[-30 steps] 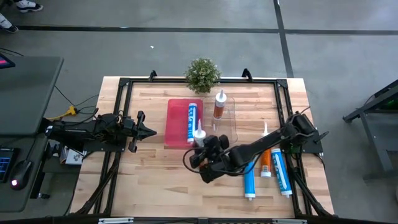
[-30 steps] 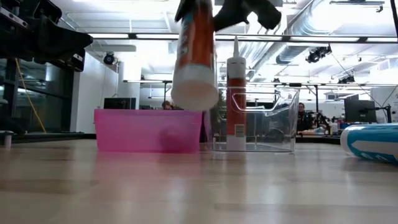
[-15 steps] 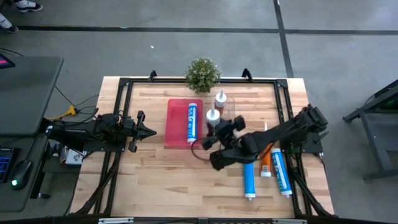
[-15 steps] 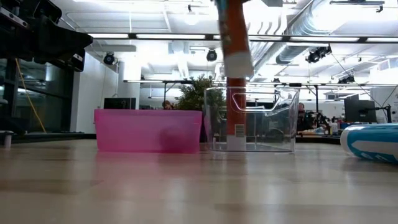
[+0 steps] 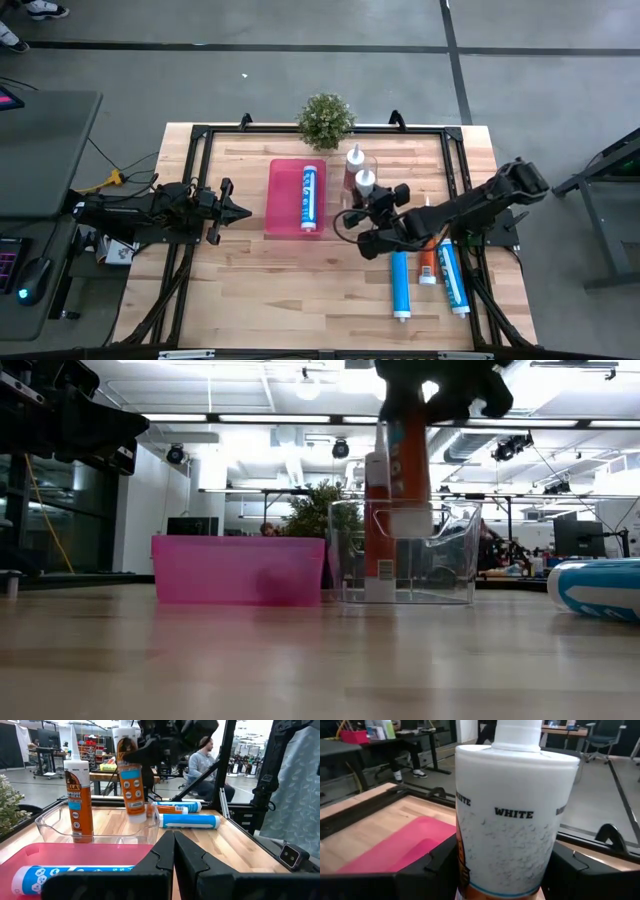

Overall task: Pick & place silicon tubes, Sealant and Lysol wipes
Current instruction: Put the left orange sealant into the transparent bin

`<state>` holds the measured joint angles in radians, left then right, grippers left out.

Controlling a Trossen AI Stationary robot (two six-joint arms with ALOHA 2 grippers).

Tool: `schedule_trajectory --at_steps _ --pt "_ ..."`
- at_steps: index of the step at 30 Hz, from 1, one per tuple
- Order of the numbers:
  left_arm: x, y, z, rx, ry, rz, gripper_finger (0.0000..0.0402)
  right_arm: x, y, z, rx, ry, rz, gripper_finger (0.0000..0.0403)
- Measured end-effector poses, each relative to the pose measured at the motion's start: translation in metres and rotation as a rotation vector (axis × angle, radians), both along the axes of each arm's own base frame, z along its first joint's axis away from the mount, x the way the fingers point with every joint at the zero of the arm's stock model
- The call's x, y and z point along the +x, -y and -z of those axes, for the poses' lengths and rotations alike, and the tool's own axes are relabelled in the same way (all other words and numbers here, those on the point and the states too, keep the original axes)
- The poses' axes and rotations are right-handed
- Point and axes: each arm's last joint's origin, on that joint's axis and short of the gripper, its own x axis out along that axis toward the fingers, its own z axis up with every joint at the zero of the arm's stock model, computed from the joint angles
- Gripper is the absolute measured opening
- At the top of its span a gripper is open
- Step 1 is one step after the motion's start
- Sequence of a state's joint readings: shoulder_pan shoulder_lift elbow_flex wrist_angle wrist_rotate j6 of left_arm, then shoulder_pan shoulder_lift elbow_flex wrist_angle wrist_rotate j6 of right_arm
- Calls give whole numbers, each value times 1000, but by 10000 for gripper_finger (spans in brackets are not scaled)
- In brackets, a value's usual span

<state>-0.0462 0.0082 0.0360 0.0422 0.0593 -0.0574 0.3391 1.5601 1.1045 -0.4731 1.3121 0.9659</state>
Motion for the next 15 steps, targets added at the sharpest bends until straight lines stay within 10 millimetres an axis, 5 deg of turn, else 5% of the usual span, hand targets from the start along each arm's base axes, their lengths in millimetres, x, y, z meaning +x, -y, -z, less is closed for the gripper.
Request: schedule_trajectory --at_steps 15 --pt "0 0 0 0 0 0 0 -15 40 44 60 -27 81 203"
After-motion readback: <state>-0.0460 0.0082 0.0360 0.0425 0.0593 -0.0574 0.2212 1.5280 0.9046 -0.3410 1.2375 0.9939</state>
